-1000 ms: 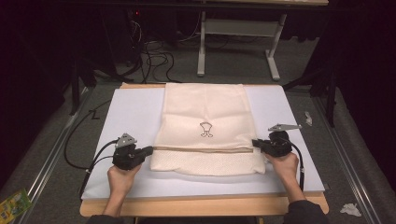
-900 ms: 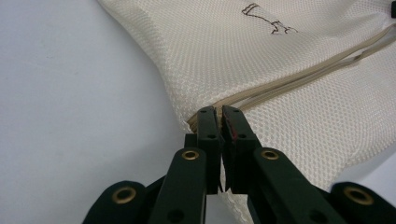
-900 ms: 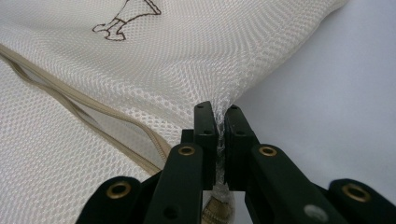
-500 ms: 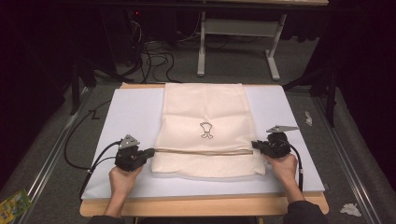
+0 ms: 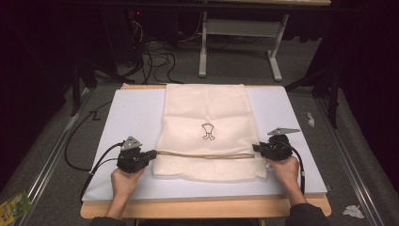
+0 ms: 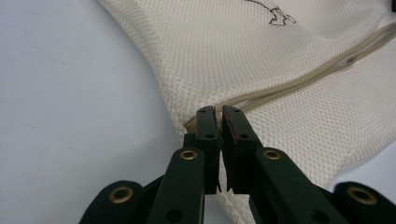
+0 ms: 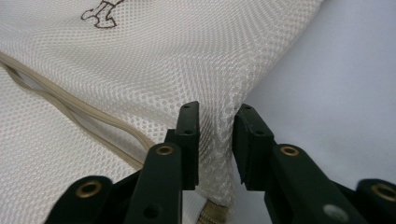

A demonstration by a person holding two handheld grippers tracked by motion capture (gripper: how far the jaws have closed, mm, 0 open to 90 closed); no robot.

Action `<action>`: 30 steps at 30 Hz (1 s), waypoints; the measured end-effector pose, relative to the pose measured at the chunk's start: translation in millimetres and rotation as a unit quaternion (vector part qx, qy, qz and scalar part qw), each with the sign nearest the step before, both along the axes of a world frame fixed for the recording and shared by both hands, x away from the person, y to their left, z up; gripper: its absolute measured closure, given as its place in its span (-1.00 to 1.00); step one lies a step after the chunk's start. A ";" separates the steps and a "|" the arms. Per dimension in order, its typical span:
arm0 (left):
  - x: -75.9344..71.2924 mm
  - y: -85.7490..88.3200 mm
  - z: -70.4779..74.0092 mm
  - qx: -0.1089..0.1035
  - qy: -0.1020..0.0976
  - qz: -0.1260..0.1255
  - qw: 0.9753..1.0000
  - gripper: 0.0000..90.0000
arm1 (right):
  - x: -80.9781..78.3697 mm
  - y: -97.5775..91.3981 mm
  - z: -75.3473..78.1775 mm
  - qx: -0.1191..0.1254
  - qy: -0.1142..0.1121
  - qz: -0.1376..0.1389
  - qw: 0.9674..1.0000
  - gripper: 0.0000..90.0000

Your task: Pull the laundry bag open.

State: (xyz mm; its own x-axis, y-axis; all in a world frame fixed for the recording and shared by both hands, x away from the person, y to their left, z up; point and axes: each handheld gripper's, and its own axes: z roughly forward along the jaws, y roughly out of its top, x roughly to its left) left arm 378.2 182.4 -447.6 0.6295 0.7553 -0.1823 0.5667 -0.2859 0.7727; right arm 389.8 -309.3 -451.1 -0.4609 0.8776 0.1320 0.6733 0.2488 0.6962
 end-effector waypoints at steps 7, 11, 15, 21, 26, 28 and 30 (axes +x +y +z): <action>-2.6 4.0 4.3 -0.004 -0.017 0.004 1.000 0.78 | -2.3 -0.7 4.4 -0.003 -0.016 -0.007 1.000 0.42; -2.5 7.3 7.7 -0.015 -0.026 0.009 1.000 0.69 | -6.3 -2.8 9.3 0.005 -0.029 -0.017 0.999 0.39; -3.0 10.1 9.6 -0.020 -0.034 0.009 0.999 0.57 | -9.0 -8.0 16.3 0.016 -0.047 -0.026 0.998 0.36; -2.6 16.1 14.5 -0.025 -0.042 0.020 0.999 0.48 | -12.1 -14.8 22.4 0.027 -0.060 -0.034 0.997 0.36; -3.5 22.5 18.2 -0.021 -0.051 0.032 0.998 0.44 | -15.2 -23.7 25.9 0.039 -0.068 -0.041 0.996 0.36; -3.7 24.9 18.9 -0.020 -0.052 0.036 0.998 0.41 | -16.4 -26.8 26.7 0.044 -0.070 -0.046 0.996 0.36; -3.3 27.8 19.3 -0.018 -0.053 0.041 0.998 0.39 | -17.9 -30.5 27.9 0.047 -0.072 -0.051 0.995 0.37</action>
